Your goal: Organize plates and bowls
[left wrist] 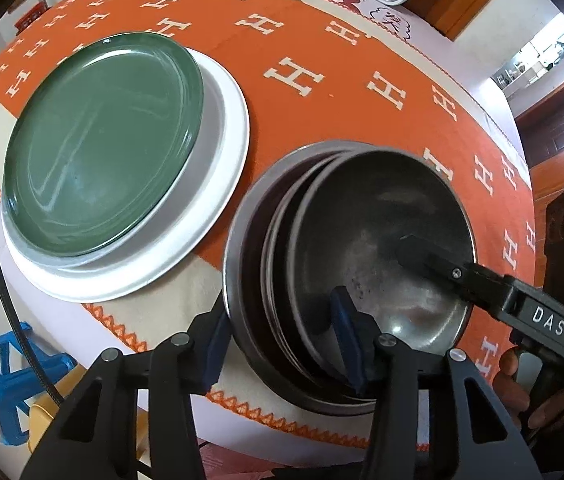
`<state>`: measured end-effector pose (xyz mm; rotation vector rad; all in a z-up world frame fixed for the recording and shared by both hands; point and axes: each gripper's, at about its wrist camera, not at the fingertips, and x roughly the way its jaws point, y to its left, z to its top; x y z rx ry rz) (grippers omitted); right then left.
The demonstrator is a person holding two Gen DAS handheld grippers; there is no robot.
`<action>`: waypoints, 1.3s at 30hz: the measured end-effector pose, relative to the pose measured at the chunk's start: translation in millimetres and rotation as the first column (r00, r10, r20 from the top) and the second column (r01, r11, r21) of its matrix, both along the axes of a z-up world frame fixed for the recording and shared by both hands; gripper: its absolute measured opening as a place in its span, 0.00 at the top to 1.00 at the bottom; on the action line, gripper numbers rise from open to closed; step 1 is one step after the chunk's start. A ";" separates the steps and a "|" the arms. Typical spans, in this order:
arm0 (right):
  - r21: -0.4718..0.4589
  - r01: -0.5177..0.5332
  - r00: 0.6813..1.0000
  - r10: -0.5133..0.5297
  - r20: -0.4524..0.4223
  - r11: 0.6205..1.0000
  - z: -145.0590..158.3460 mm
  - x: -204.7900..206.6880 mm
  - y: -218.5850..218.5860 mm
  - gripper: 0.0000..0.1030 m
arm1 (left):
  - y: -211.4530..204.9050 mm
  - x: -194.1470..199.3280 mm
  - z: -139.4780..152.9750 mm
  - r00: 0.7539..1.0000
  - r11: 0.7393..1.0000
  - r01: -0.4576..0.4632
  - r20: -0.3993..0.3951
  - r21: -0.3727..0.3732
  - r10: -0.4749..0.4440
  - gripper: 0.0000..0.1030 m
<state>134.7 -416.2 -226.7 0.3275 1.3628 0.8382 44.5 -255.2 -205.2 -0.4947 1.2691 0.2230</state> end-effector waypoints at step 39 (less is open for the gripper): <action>0.068 0.129 0.968 -0.141 0.209 0.989 80.2 -28.1 69.7 0.67 | 68.0 -0.9 97.6 0.963 0.960 0.187 0.154 0.210 -0.221 0.56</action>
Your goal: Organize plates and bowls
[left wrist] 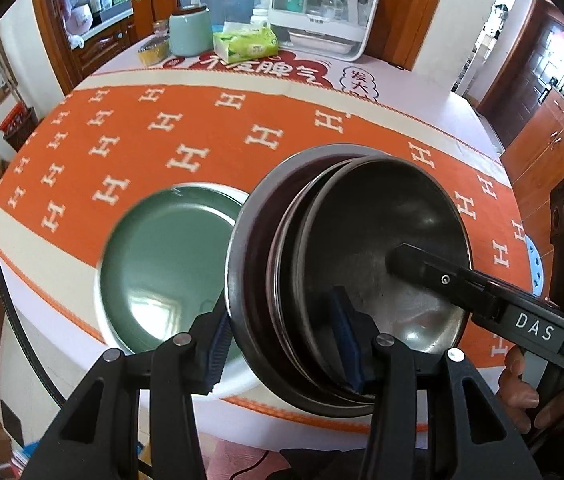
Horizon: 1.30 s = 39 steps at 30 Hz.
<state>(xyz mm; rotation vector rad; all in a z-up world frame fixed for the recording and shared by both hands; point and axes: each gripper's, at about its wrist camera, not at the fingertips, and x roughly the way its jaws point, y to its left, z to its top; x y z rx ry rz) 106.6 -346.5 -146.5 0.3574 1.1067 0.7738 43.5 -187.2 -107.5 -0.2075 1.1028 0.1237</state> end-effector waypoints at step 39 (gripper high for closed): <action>-0.180 0.327 0.932 -0.348 -0.102 0.928 -42.2 -41.4 106.1 0.59 | 99.7 32.8 -59.2 0.866 0.876 0.477 -0.204 0.062 -0.457 0.55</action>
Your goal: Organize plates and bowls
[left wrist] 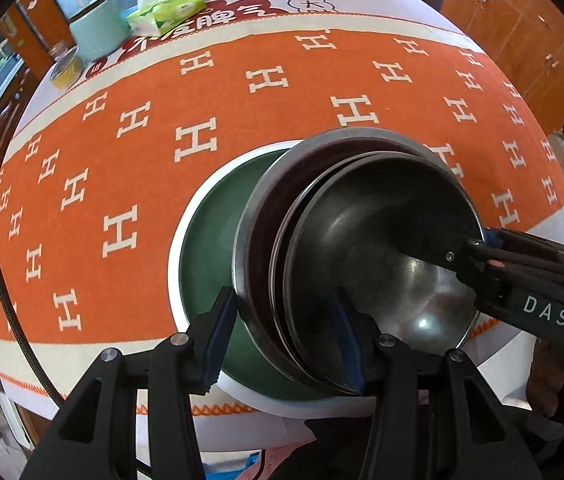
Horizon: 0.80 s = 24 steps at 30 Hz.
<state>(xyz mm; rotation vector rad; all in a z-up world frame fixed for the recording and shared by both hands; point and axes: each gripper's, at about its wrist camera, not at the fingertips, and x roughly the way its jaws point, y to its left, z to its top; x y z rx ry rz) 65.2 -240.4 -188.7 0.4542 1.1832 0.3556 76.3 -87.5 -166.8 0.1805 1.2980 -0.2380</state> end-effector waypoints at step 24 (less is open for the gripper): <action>-0.006 -0.064 0.981 0.064 0.182 0.998 63.2 -27.1 -22.6 0.16 | 41.2 -46.8 67.1 0.944 0.955 -0.280 0.150 -0.099 0.292 0.40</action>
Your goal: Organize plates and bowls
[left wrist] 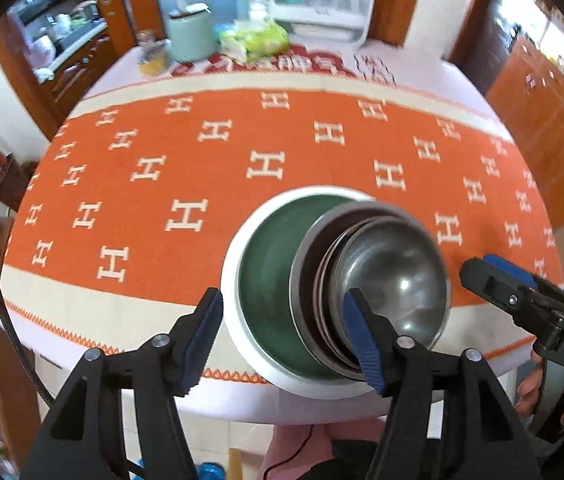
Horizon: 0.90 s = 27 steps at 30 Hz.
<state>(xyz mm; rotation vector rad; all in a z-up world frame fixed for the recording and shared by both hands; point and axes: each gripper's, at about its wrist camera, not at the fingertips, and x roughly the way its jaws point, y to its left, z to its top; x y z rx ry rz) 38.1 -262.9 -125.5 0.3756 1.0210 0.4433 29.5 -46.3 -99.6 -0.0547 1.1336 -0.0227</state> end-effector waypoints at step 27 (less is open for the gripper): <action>-0.228 -0.003 0.997 0.020 0.072 0.974 113.1 -103.3 6.6 0.03 | -8.8 -102.5 107.4 0.974 0.997 -0.071 0.217 0.025 0.064 0.01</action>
